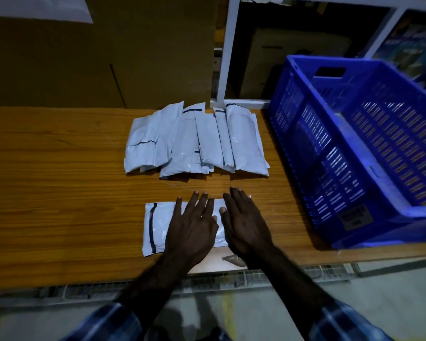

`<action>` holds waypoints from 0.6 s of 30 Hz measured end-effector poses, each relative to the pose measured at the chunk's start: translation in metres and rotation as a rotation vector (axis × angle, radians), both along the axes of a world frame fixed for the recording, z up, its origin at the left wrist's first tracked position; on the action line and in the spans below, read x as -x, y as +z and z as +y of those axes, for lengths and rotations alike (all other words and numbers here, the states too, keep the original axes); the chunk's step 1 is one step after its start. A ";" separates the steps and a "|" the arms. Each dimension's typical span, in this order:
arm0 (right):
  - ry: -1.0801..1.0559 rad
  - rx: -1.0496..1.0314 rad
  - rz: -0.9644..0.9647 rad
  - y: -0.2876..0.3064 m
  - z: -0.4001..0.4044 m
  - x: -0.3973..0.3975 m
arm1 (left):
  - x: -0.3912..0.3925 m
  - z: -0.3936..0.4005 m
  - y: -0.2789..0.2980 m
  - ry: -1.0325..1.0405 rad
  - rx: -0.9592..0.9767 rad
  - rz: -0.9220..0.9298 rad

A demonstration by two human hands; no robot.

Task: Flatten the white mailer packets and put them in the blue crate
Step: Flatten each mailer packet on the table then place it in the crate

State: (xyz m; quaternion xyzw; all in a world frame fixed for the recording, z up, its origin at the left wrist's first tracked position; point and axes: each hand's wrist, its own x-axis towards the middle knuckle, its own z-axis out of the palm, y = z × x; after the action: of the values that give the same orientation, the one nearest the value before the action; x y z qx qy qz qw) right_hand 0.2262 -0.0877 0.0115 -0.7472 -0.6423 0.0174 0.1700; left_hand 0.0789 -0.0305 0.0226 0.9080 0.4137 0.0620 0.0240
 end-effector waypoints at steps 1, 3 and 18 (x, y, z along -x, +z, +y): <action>-0.002 -0.008 0.011 -0.001 -0.001 0.000 | 0.000 0.000 0.000 -0.002 -0.003 0.005; 0.000 0.003 0.025 0.000 -0.003 0.000 | 0.001 0.000 0.000 -0.011 0.004 0.011; 0.234 -0.057 -0.073 -0.002 0.006 0.024 | 0.027 0.009 -0.003 0.012 -0.026 -0.014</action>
State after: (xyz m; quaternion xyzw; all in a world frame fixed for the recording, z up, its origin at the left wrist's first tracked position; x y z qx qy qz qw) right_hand 0.2025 -0.0817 0.0098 -0.6622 -0.7311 -0.0084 0.1642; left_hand 0.0515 -0.0218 0.0191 0.9053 0.4180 0.0740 0.0149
